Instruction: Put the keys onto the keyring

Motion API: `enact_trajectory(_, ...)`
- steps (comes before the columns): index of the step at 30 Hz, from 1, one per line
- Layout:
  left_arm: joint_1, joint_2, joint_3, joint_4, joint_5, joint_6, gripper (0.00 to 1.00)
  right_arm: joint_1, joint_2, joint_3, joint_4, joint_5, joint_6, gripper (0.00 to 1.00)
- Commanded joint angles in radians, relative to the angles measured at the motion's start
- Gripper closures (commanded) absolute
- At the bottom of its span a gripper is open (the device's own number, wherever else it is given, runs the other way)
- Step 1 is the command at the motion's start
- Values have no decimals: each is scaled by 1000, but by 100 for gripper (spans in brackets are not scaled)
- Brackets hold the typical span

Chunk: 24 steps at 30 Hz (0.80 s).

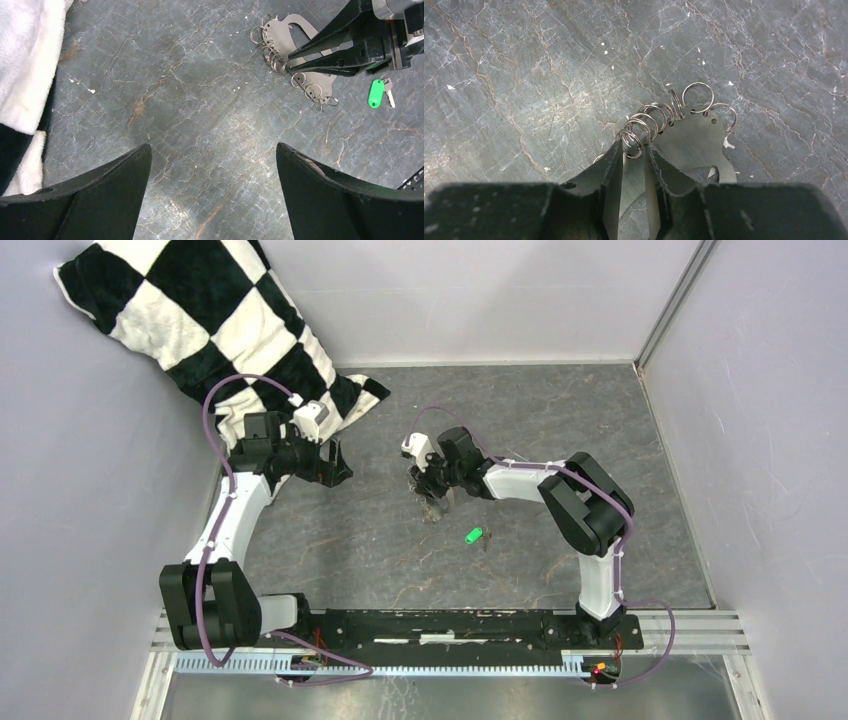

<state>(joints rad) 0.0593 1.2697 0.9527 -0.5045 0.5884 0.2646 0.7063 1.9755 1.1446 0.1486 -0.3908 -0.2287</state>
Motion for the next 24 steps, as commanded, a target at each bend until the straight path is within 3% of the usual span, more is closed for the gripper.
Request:
enact_trajectory(1, 3, 10, 31, -13, 30, 42, 0, -1, -47, 60, 25, 11, -15, 71)
enact_trajectory(6, 3, 16, 38, -26, 41, 46, 0, -21, 0, 137, -29, -51, -21, 44)
enact_trajectory(14, 3, 8, 50, -60, 44, 60, 0, -26, 50, 150, -45, -57, -30, 28)
enact_trajectory(18, 3, -5, 51, -60, 47, 59, 0, -18, 49, 116, -41, -11, -38, 33)
enact_trajectory(24, 2, -9, 54, -59, 57, 52, 0, -7, 31, 81, -15, 65, -37, 50)
